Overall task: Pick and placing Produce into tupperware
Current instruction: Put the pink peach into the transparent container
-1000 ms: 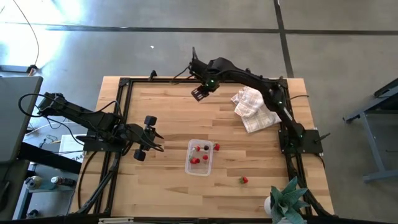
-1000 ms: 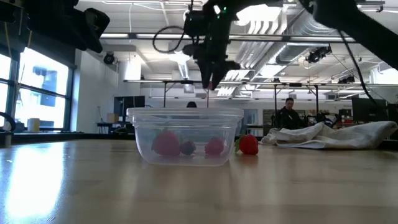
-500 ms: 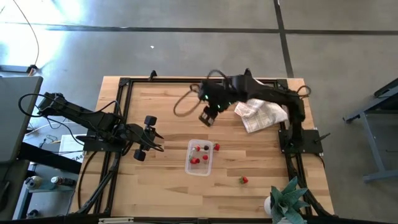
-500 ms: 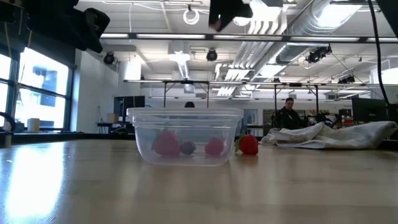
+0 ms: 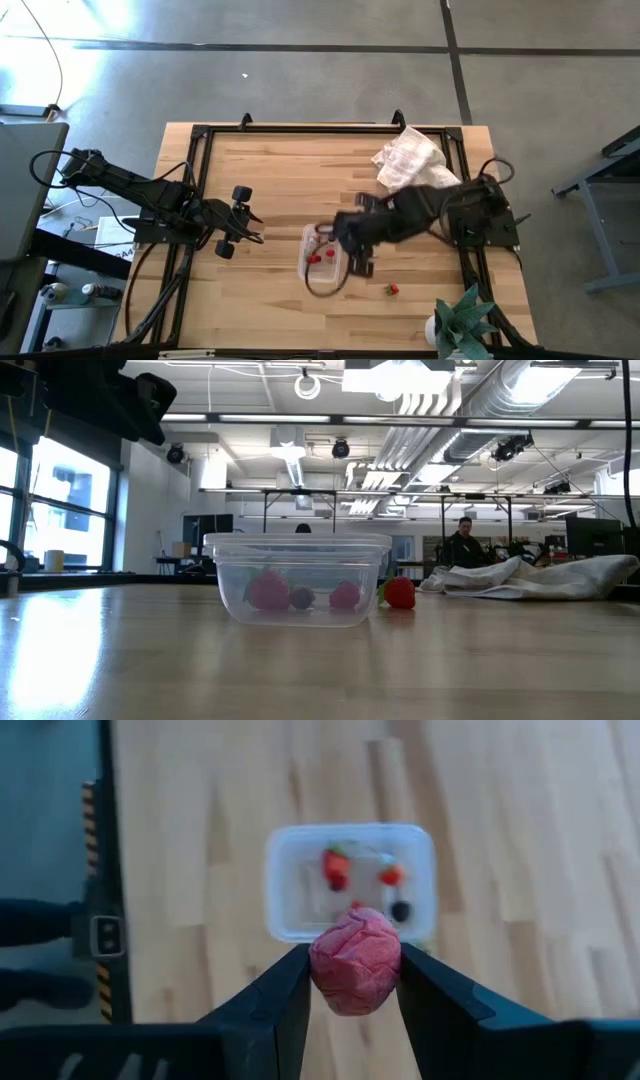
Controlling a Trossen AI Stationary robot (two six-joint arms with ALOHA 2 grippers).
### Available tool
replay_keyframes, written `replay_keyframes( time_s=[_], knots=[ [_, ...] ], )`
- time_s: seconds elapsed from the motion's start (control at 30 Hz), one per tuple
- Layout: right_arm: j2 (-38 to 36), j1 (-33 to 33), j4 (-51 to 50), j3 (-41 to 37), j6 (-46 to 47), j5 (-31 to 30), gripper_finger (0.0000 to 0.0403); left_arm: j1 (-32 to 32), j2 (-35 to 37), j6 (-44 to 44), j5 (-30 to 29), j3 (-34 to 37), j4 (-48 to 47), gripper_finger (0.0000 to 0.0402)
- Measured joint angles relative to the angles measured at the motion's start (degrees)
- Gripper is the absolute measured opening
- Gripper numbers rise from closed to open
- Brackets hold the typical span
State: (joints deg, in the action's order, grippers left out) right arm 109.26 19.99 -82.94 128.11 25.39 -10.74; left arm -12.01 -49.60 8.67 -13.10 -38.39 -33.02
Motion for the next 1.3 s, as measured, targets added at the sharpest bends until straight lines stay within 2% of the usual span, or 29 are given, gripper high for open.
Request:
replay_keyframes(
  time_s=[0.17,0.3,0.53,0.77,1.03,1.3],
  knots=[
    [2.36,3.25,4.96,0.00,-1.32,1.17,0.0128,0.00,0.00,0.02,0.00,0.00,-0.01,0.0136],
    [6.59,3.10,5.77,0.00,-2.86,2.94,0.0128,0.00,0.00,0.02,0.00,0.00,-0.01,0.0136],
    [17.21,-2.15,7.78,-0.04,-7.92,8.20,0.0128,0.00,0.00,0.01,0.00,0.00,0.00,0.0136],
    [24.35,-6.86,6.73,-0.07,-11.16,11.23,0.0128,0.00,0.00,0.00,0.00,0.00,0.01,0.0136],
    [25.87,-9.41,8.77,-0.83,-12.84,11.54,0.0128,0.00,0.00,0.02,0.00,0.00,-0.01,0.0136],
    [25.32,-9.92,15.37,-10.84,-11.94,12.34,0.0128,0.00,0.00,0.01,0.00,0.00,-0.01,0.0136]
  ],
)
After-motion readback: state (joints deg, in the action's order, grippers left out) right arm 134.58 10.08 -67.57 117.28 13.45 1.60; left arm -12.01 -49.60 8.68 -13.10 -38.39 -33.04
